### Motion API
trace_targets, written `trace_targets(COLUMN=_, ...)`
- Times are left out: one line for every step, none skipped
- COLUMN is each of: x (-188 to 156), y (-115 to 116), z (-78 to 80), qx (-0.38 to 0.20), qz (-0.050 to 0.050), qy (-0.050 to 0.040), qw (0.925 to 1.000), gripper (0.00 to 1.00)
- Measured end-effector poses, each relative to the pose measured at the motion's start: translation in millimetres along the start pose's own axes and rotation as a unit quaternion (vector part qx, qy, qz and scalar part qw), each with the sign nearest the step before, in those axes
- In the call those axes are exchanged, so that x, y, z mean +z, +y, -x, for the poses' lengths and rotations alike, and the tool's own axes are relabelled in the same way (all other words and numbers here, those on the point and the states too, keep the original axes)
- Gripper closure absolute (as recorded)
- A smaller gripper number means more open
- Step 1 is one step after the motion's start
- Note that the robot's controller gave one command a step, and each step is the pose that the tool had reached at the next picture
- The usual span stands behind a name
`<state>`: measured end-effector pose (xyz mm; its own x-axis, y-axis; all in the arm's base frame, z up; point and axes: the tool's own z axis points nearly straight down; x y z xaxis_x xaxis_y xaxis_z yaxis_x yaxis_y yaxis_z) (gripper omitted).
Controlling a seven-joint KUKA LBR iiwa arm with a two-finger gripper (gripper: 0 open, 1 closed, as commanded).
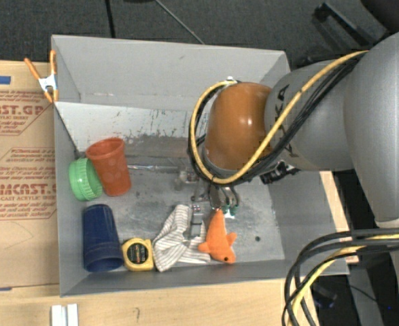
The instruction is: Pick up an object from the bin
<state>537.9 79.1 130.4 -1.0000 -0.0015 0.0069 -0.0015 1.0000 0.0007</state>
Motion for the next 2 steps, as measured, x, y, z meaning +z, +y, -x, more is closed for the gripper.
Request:
trace_targets(x=-2, y=0, z=0.2, qx=0.000, qz=0.000, qy=-0.0009, qw=1.0000, gripper=0.00)
trace_targets(x=-34, y=-1, z=-1.0, qx=-0.029, qz=-0.001, qy=-0.0009, qw=0.9996, gripper=0.00)
